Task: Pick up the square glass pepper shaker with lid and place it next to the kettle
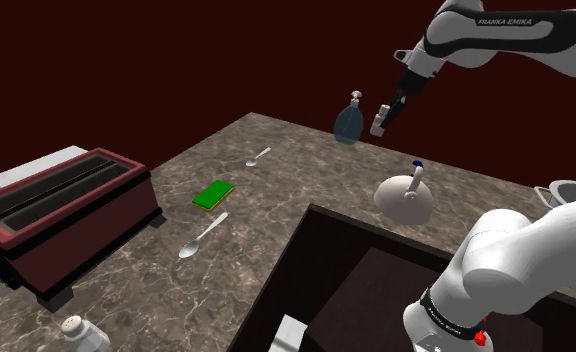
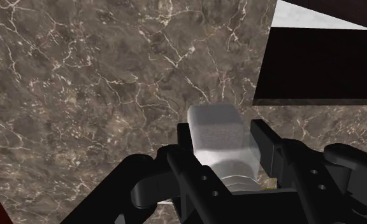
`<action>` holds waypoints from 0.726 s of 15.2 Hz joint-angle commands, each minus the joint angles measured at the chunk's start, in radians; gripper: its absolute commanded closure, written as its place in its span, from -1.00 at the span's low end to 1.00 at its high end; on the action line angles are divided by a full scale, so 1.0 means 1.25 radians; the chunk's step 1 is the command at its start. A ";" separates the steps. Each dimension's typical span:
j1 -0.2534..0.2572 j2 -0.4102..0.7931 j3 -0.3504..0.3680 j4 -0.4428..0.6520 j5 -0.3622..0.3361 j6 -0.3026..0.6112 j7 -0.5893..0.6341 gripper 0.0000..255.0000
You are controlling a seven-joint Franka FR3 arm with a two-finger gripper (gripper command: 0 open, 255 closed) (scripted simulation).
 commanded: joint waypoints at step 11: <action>-0.005 0.013 -0.034 -0.109 -0.006 0.120 -0.031 1.00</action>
